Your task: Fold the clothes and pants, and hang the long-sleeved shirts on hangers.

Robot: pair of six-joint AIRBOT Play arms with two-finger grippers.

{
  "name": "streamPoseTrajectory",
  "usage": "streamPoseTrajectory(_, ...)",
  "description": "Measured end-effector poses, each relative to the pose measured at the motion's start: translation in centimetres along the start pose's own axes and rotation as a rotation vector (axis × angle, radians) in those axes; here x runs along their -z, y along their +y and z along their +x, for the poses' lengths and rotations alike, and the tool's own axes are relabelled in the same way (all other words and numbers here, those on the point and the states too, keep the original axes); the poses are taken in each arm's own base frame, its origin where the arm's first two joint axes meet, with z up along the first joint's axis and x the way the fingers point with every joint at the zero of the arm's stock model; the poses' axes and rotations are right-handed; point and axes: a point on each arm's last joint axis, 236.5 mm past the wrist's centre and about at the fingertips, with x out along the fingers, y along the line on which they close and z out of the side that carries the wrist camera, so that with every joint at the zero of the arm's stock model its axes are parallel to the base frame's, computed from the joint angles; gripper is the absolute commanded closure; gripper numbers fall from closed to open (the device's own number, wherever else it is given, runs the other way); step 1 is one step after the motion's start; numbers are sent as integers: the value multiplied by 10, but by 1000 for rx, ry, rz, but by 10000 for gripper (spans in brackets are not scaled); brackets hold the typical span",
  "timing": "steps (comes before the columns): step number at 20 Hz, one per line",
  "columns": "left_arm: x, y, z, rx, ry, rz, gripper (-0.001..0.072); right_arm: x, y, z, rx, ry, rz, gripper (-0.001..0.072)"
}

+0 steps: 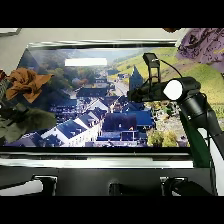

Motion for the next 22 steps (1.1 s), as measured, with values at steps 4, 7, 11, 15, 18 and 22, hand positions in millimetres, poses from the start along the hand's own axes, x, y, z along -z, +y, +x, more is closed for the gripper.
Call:
streamPoseTrajectory(4, 48, -129, -53, 268, 15, 125, 693, 12, -4, 0, 16, 52, 33, 651)
streamPoseTrajectory(7, 122, -223, -80, 435, 87, 247, 693, 32, -10, -2, 44, 137, 45, 650)
streamPoseTrajectory(11, 236, -300, -80, 524, 220, 356, 692, 66, -24, -11, 110, 280, 36, 637)
streamPoseTrajectory(15, 308, -322, -54, 505, 325, 390, 218, 83, -36, -19, 161, 359, 18, 493)
streamPoseTrajectory(18, 293, -323, -50, 509, 321, 354, 61, 80, -42, -19, 176, 348, 15, 454)
streamPoseTrajectory(22, 202, -304, -78, 545, 221, 341, 62, 71, -85, -20, 194, 298, 161, 454)
